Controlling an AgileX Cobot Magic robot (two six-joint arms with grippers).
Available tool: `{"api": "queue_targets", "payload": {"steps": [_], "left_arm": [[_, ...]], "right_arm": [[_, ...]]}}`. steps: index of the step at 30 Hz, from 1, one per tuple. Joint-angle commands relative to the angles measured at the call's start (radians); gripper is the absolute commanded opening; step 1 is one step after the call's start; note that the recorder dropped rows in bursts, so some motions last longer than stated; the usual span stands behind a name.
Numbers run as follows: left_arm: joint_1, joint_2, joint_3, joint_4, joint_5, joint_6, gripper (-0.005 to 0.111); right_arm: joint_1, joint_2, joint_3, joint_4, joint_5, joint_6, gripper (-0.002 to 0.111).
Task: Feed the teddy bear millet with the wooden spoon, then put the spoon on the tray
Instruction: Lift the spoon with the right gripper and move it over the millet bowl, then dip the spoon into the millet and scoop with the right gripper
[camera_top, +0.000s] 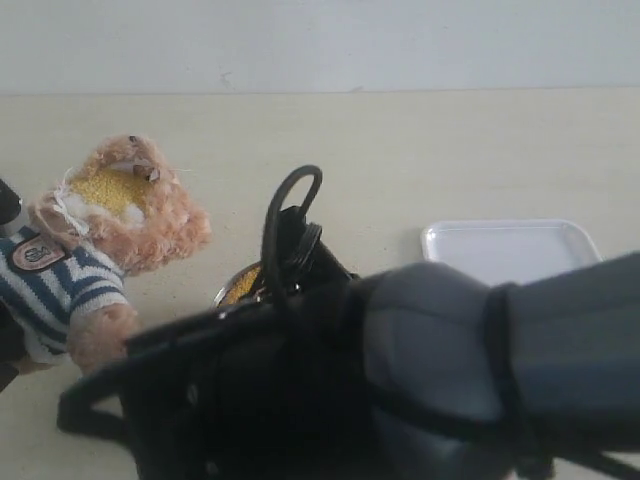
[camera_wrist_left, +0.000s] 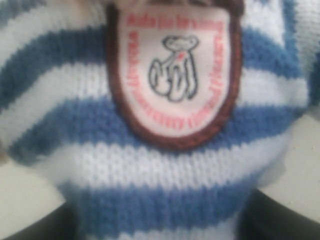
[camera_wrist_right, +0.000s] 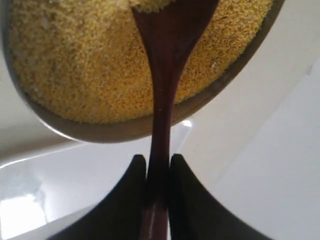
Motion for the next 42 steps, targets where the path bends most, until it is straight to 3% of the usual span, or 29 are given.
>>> {"api": "queue_targets", "payload": {"steps": [1,12,29,42], "left_arm": [[-0.004,-0.003,0.002,-0.014,-0.026,-0.011,0.004],[-0.004,-0.003,0.002,-0.014,-0.026,-0.011,0.004],[-0.004,-0.003,0.002,-0.019,-0.028,-0.011,0.004],[-0.004,-0.003,0.002,-0.019,-0.028,-0.011,0.004]], "right_arm": [[-0.053,-0.005,-0.039,0.123,0.007,-0.033,0.000],[-0.168,-0.005,-0.039,0.360,0.007,-0.066,0.000],[-0.193,-0.005,-0.117,0.477,0.007,-0.101,0.000],[-0.403,-0.005,-0.117,0.846,0.007,-0.169,0.000]]}}
